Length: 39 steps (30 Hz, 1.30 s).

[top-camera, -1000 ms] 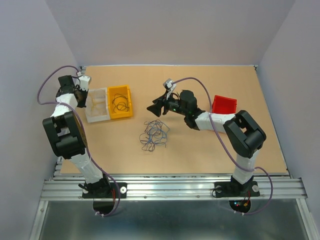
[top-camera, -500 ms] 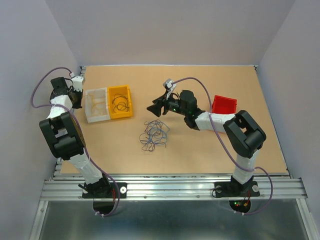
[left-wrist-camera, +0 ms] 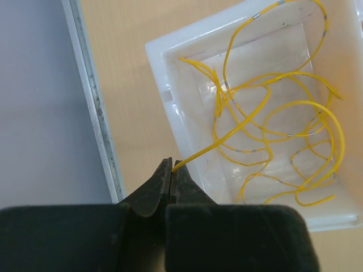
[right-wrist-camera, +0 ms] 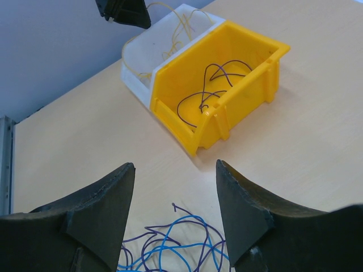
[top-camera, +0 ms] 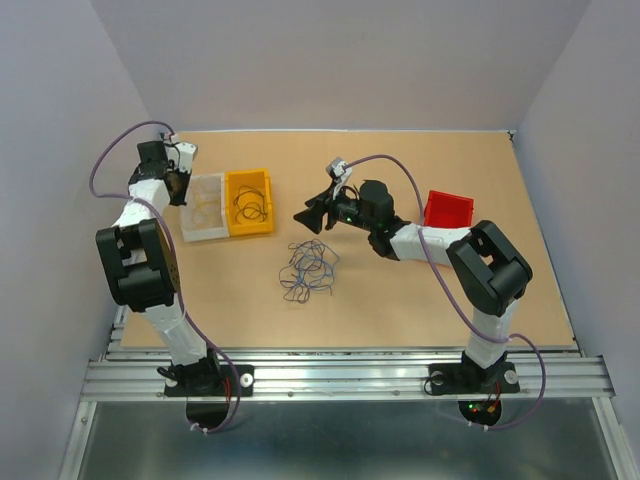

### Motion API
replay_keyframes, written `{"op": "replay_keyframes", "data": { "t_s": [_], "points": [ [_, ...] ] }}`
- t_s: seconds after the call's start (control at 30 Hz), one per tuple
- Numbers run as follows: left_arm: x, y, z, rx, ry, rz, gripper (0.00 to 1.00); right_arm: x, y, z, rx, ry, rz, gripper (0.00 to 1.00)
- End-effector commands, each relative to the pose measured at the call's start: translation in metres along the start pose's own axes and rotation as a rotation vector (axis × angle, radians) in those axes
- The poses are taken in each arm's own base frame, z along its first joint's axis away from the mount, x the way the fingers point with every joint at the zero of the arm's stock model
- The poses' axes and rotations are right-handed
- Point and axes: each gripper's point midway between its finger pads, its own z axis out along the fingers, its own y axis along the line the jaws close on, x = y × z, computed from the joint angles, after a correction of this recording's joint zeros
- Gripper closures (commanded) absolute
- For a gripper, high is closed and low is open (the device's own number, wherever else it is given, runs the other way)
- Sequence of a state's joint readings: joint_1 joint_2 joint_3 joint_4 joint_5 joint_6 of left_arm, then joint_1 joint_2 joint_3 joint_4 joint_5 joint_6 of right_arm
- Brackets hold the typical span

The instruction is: Untangle the cables

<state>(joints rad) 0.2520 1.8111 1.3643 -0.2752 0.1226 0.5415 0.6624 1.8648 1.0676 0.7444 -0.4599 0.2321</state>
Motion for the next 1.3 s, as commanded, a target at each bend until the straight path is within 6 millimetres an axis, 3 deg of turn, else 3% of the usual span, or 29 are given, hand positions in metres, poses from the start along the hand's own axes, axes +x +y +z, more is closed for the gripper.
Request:
{"op": "replay_keyframes", "data": {
  "t_s": [0.0,0.17,0.33,0.47,0.6,0.73,0.93,1.17,1.27],
  "points": [
    [-0.011,-0.005,0.008,-0.032,0.013,-0.015,1.0,-0.034,0.009,0.002,-0.02,-0.074,-0.049,0.36],
    [-0.014,-0.031,0.028,0.007,0.038,-0.003,1.0,-0.035,0.01,0.0,-0.019,-0.077,-0.055,0.36],
    [-0.026,-0.031,0.028,-0.029,0.021,-0.004,1.0,-0.035,0.008,-0.002,-0.01,-0.076,-0.061,0.36],
    [-0.044,-0.01,0.003,-0.133,-0.03,-0.028,1.0,-0.034,0.007,-0.003,-0.002,-0.074,-0.065,0.35],
    [-0.056,-0.003,-0.021,-0.162,-0.077,-0.046,1.0,-0.034,0.006,-0.004,0.009,-0.074,-0.068,0.35],
    [-0.062,-0.01,-0.033,-0.149,-0.103,-0.049,1.0,-0.035,0.006,-0.006,0.011,-0.075,-0.069,0.35],
    [-0.062,-0.04,-0.035,-0.087,-0.073,-0.01,1.0,-0.034,0.005,-0.006,0.015,-0.071,-0.069,0.35],
    [-0.076,-0.051,-0.07,-0.034,-0.12,-0.058,1.0,-0.033,0.005,-0.006,0.017,-0.069,-0.07,0.35],
    [-0.075,-0.07,-0.083,0.072,-0.094,-0.078,1.0,-0.034,0.006,-0.006,0.017,-0.07,-0.072,0.35]
  ]
}}
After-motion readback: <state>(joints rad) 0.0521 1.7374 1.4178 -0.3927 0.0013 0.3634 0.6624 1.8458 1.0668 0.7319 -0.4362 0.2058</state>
